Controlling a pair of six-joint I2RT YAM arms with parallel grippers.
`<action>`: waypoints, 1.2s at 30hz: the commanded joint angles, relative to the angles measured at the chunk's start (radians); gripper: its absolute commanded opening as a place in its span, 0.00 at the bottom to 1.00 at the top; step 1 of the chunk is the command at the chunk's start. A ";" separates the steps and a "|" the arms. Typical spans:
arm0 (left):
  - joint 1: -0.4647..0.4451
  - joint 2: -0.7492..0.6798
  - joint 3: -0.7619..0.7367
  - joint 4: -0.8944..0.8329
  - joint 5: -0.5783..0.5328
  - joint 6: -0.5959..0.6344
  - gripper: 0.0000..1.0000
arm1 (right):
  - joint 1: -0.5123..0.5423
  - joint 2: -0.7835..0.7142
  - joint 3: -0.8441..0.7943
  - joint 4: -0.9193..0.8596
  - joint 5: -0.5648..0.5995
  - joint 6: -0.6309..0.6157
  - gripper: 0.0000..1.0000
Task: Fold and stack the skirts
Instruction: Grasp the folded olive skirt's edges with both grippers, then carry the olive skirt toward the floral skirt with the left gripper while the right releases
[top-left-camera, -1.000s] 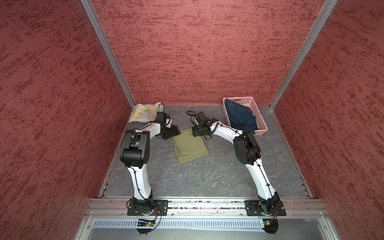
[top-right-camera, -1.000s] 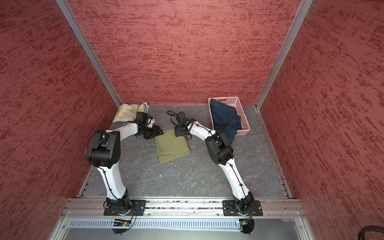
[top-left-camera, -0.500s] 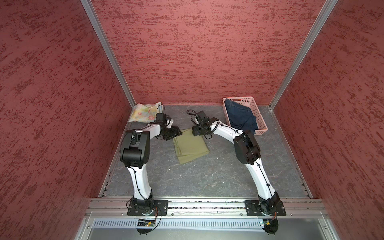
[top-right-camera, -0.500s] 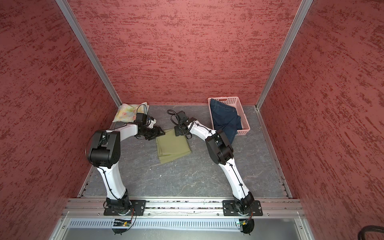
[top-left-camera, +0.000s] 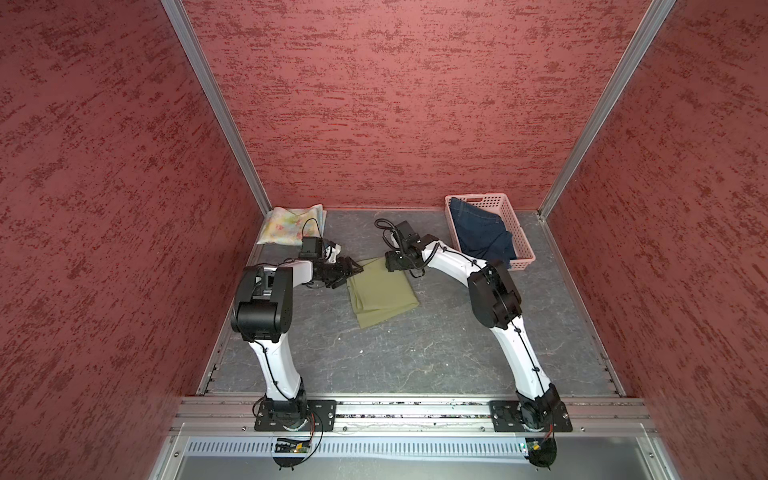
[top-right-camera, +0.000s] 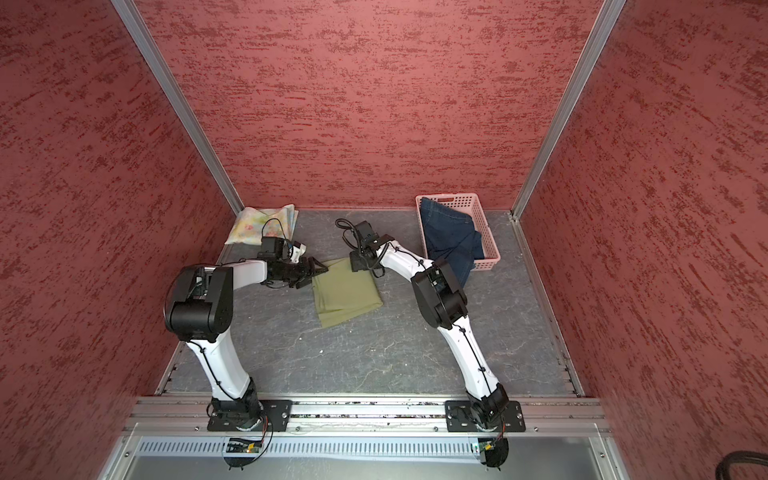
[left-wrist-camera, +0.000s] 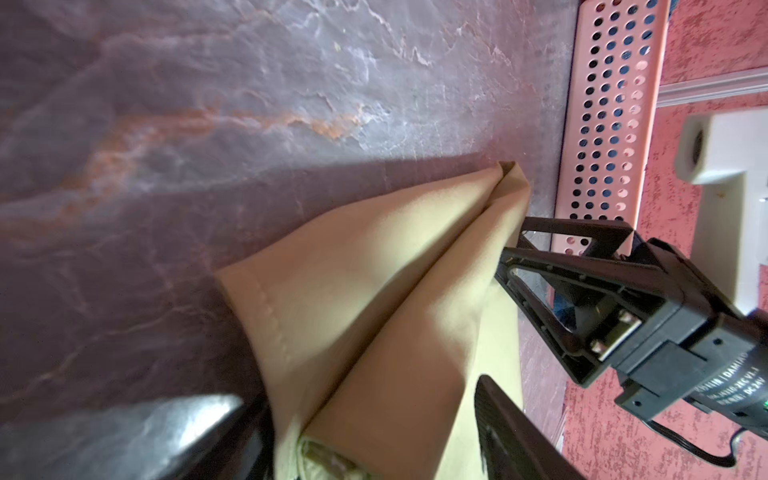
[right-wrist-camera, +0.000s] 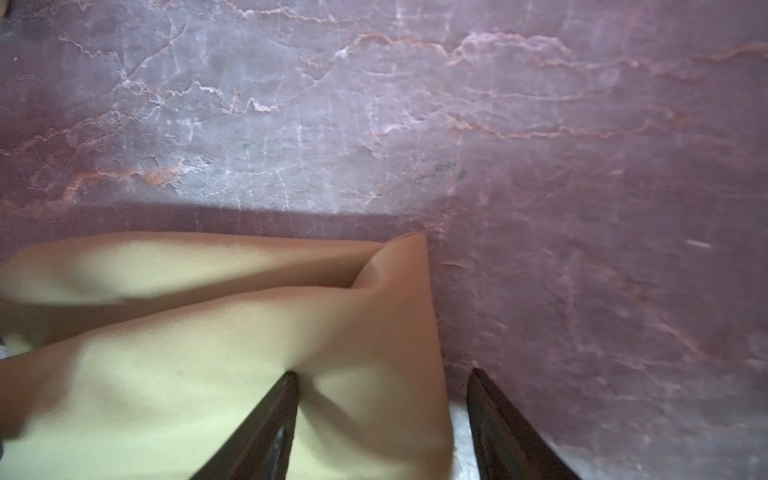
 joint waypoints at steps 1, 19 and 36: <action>0.000 -0.011 -0.059 0.018 -0.008 -0.031 0.72 | -0.007 0.021 0.024 -0.011 -0.009 0.020 0.66; -0.037 -0.044 -0.078 0.109 -0.024 -0.028 0.62 | -0.008 0.013 0.009 0.004 -0.003 0.027 0.66; -0.173 -0.140 0.078 -0.022 -0.252 -0.135 0.00 | -0.031 -0.204 -0.157 0.082 0.048 0.012 0.67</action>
